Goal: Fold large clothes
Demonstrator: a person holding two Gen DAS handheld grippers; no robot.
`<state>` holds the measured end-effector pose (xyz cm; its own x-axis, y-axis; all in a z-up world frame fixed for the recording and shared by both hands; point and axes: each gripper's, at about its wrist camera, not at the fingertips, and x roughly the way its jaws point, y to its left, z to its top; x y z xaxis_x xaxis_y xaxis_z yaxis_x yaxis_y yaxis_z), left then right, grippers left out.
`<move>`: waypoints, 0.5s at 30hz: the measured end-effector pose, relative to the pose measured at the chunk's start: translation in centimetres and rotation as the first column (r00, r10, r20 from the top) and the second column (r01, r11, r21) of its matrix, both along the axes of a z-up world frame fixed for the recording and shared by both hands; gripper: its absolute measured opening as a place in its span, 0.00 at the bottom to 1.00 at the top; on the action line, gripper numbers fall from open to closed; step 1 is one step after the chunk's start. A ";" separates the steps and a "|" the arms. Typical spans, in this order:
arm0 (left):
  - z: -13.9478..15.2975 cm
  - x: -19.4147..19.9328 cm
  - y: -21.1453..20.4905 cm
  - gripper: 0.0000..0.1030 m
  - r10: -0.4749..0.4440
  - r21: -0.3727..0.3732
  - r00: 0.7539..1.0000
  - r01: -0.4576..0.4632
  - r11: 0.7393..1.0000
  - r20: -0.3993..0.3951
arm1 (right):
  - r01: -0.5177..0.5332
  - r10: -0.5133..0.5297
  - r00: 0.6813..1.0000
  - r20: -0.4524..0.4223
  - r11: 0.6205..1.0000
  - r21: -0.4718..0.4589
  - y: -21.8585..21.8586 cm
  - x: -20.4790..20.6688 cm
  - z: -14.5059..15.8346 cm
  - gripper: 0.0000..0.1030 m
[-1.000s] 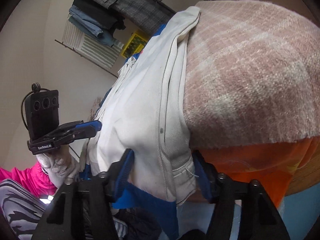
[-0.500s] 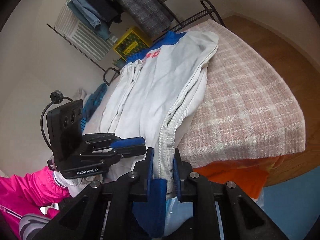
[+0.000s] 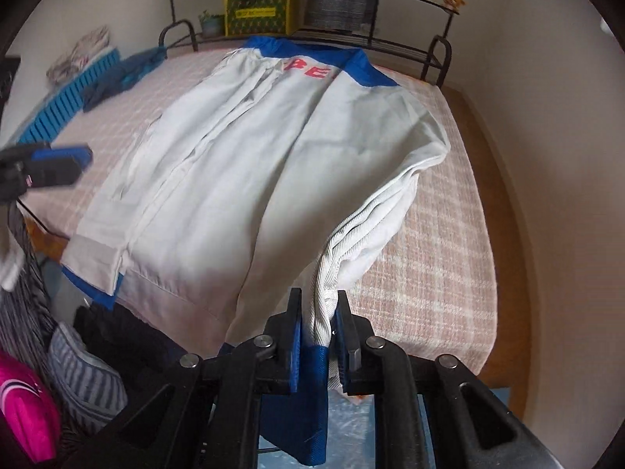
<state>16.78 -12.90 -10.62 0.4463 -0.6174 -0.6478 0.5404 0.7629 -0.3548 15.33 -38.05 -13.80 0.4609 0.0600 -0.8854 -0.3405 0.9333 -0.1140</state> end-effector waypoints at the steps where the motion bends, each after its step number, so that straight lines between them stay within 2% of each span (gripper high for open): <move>1: 0.5 -0.2 1.4 0.13 0.030 0.004 0.999 -0.030 1.000 0.018 | -0.036 0.037 0.999 0.010 0.998 -0.056 1.4 -0.3 0.2 0.12; 5: 1.5 -0.5 7.1 0.13 0.153 0.001 0.987 -0.153 0.988 0.054 | -0.161 0.165 0.986 0.010 0.971 -0.179 6.9 -0.4 0.2 0.12; 9: 1.7 -1.0 11.8 0.13 0.260 -0.031 0.964 -0.259 0.965 0.053 | -0.298 0.306 0.952 -0.014 0.914 -0.274 13.0 -1.2 -1.2 0.12; 13: 1.6 -1.7 14.7 0.13 0.305 -0.036 0.951 -0.304 0.952 0.050 | -0.445 0.452 0.889 -0.069 0.822 -0.355 18.4 -3.0 -4.1 0.12; 15: 1.4 -2.1 15.4 0.13 0.313 -0.027 0.949 -0.312 0.950 0.049 | -0.489 0.487 0.866 -0.110 0.782 -0.387 19.9 -3.5 -5.9 0.12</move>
